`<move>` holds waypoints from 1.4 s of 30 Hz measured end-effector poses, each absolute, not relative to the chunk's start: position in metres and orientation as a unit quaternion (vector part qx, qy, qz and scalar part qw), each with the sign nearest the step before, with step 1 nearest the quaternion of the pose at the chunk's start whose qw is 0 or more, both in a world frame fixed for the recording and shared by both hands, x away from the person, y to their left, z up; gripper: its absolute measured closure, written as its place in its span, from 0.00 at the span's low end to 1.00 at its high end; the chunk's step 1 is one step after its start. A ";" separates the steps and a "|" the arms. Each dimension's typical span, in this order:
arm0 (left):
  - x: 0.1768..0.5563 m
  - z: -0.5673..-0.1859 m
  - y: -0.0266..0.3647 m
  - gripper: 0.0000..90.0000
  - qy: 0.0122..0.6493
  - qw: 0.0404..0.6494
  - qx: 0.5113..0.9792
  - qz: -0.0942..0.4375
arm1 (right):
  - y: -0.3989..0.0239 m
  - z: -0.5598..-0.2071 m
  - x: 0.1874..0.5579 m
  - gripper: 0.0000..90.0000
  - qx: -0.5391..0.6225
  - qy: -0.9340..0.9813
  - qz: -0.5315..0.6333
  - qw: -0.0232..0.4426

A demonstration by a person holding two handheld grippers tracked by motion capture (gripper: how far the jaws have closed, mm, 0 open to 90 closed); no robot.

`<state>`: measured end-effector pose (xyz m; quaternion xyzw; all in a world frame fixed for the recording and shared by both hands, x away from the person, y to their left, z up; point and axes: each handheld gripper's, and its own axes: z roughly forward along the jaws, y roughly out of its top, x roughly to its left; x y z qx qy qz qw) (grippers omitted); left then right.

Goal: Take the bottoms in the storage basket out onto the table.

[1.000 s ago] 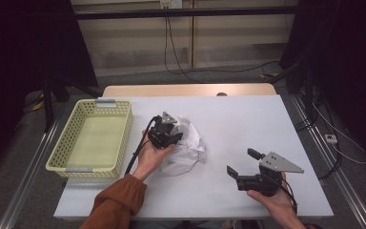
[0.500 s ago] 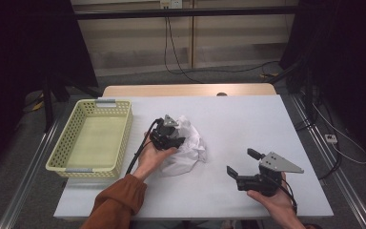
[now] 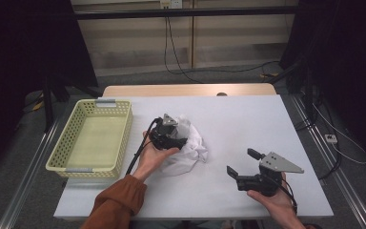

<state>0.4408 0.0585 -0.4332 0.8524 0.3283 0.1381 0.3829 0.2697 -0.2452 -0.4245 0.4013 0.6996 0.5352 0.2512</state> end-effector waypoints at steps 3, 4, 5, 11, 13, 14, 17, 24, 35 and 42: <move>0.440 -0.431 0.058 0.27 0.325 0.385 0.852 0.143 | -0.245 -0.425 0.270 0.04 0.402 0.699 0.535 0.251; 0.440 -0.431 0.057 0.25 0.324 0.388 0.850 0.146 | -0.245 -0.425 0.270 0.04 0.402 0.699 0.535 0.251; 0.440 -0.430 0.057 0.23 0.326 0.394 0.846 0.149 | -0.245 -0.425 0.270 0.04 0.402 0.700 0.534 0.252; 0.439 -0.424 0.058 0.11 0.330 0.412 0.835 0.158 | -0.245 -0.425 0.270 0.04 0.402 0.699 0.535 0.253; 0.438 -0.423 0.058 0.11 0.333 0.417 0.831 0.156 | -0.245 -0.425 0.270 0.04 0.402 0.699 0.535 0.252; 0.438 -0.422 0.059 0.11 0.334 0.418 0.830 0.160 | -0.245 -0.424 0.270 0.04 0.401 0.700 0.535 0.252; 0.438 -0.419 0.060 0.10 0.334 0.426 0.825 0.162 | -0.245 -0.424 0.270 0.04 0.401 0.699 0.535 0.252; 0.436 -0.410 0.064 0.08 0.337 0.443 0.814 0.167 | -0.245 -0.424 0.270 0.04 0.401 0.699 0.535 0.253; 0.431 -0.398 0.067 0.08 0.335 0.441 0.816 0.165 | -0.245 -0.424 0.270 0.04 0.402 0.700 0.534 0.253; 0.427 -0.392 0.069 0.07 0.327 0.444 0.815 0.178 | -0.245 -0.425 0.270 0.04 0.402 0.699 0.535 0.253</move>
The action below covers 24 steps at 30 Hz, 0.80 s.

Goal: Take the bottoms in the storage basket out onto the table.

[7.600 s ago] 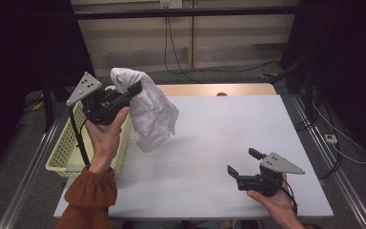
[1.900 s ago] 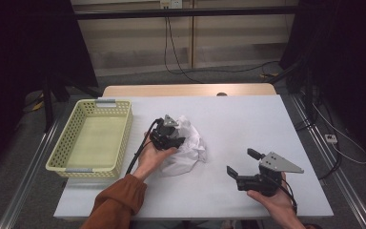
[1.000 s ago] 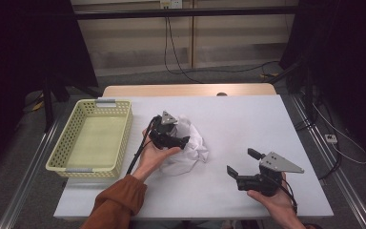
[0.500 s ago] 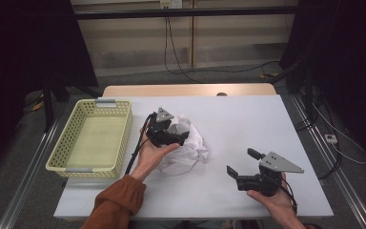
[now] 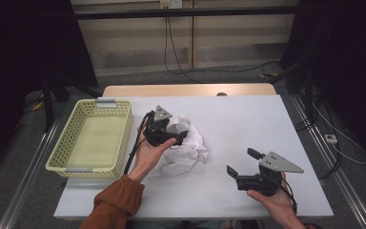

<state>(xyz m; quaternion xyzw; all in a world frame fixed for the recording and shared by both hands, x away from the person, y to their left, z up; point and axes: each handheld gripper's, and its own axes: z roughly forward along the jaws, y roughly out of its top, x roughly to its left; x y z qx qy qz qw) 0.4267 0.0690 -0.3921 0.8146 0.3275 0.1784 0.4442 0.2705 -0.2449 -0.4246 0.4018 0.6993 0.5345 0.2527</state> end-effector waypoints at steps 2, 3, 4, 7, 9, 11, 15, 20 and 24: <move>0.424 -0.391 0.069 0.05 0.322 0.444 0.817 0.176 | -0.245 -0.425 0.271 0.04 0.401 0.700 0.534 0.253; 0.424 -0.390 0.070 0.05 0.317 0.444 0.819 0.178 | -0.245 -0.425 0.271 0.04 0.401 0.700 0.534 0.253; 0.423 -0.389 0.070 0.05 0.313 0.444 0.820 0.182 | -0.245 -0.425 0.271 0.04 0.401 0.700 0.534 0.253; 0.419 -0.387 0.069 0.05 0.308 0.447 0.819 0.186 | -0.245 -0.425 0.271 0.04 0.401 0.701 0.533 0.254; 0.417 -0.384 0.070 0.05 0.306 0.452 0.817 0.187 | -0.245 -0.425 0.271 0.04 0.401 0.700 0.533 0.254; 0.415 -0.382 0.071 0.05 0.304 0.456 0.815 0.188 | -0.245 -0.425 0.271 0.04 0.401 0.701 0.533 0.254; 0.412 -0.380 0.071 0.05 0.305 0.458 0.812 0.193 | -0.245 -0.425 0.270 0.04 0.402 0.700 0.533 0.254; 0.407 -0.375 0.073 0.06 0.298 0.454 0.816 0.199 | -0.245 -0.425 0.271 0.04 0.401 0.701 0.533 0.254; 0.402 -0.371 0.075 0.06 0.289 0.462 0.815 0.195 | -0.245 -0.425 0.271 0.04 0.402 0.700 0.533 0.253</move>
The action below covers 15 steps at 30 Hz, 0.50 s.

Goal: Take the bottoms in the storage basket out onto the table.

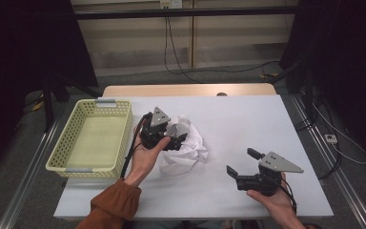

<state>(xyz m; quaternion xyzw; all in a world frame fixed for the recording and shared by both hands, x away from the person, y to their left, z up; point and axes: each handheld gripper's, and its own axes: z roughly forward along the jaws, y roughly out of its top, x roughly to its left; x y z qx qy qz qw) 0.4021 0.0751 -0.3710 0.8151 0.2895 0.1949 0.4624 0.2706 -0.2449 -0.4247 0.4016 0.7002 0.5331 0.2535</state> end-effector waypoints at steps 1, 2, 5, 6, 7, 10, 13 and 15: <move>0.401 -0.370 0.076 0.06 0.284 0.463 0.816 0.200 | -0.245 -0.425 0.271 0.04 0.402 0.700 0.533 0.254; 0.400 -0.369 0.076 0.06 0.282 0.463 0.815 0.205 | -0.245 -0.425 0.271 0.04 0.402 0.700 0.533 0.254; 0.398 -0.367 0.077 0.06 0.294 0.463 0.812 0.199 | -0.245 -0.425 0.271 0.04 0.401 0.701 0.533 0.254; 0.397 -0.367 0.077 0.06 0.305 0.460 0.811 0.195 | -0.245 -0.425 0.271 0.04 0.401 0.700 0.533 0.254; 0.398 -0.367 0.078 0.06 0.313 0.455 0.810 0.195 | -0.245 -0.425 0.271 0.04 0.402 0.700 0.533 0.253; 0.399 -0.369 0.082 0.06 0.319 0.452 0.809 0.197 | -0.245 -0.425 0.271 0.04 0.401 0.700 0.533 0.253; 0.398 -0.371 0.086 0.06 0.327 0.453 0.805 0.197 | -0.245 -0.425 0.271 0.04 0.401 0.700 0.533 0.253; 0.398 -0.371 0.089 0.06 0.330 0.454 0.804 0.195 | -0.245 -0.425 0.271 0.04 0.401 0.700 0.533 0.253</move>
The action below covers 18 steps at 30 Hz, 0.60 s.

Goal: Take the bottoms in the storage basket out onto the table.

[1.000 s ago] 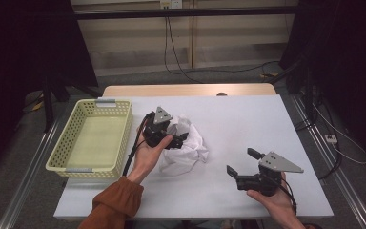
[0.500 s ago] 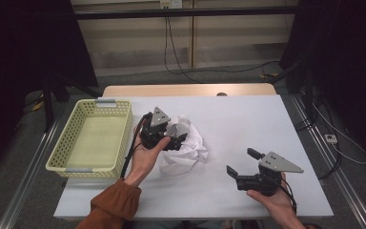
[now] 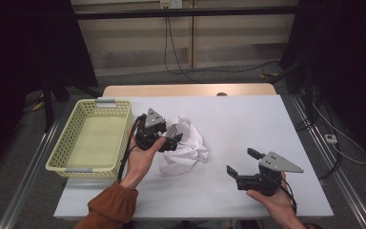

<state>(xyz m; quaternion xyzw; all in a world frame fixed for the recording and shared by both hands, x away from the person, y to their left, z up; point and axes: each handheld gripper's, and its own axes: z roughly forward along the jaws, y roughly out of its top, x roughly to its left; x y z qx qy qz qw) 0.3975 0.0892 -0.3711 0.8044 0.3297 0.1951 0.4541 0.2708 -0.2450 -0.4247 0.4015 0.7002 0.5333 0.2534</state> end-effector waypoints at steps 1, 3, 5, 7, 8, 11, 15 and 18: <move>0.397 -0.371 0.090 0.06 0.330 0.455 0.804 0.195 | -0.245 -0.425 0.271 0.04 0.401 0.700 0.533 0.253; 0.396 -0.371 0.092 0.06 0.333 0.458 0.802 0.193 | -0.245 -0.425 0.271 0.04 0.401 0.701 0.533 0.253; 0.396 -0.369 0.094 0.06 0.332 0.457 0.803 0.190 | -0.245 -0.425 0.271 0.04 0.401 0.701 0.533 0.253; 0.394 -0.368 0.096 0.06 0.332 0.460 0.802 0.190 | -0.245 -0.425 0.271 0.04 0.401 0.701 0.533 0.254; 0.394 -0.367 0.097 0.06 0.331 0.462 0.800 0.191 | -0.245 -0.425 0.271 0.04 0.401 0.701 0.533 0.253; 0.391 -0.365 0.100 0.06 0.330 0.462 0.800 0.195 | -0.245 -0.425 0.271 0.04 0.401 0.701 0.533 0.253; 0.388 -0.363 0.103 0.06 0.322 0.467 0.800 0.198 | -0.245 -0.425 0.271 0.04 0.401 0.701 0.532 0.253; 0.387 -0.362 0.107 0.05 0.320 0.466 0.800 0.199 | -0.244 -0.425 0.271 0.04 0.403 0.700 0.533 0.252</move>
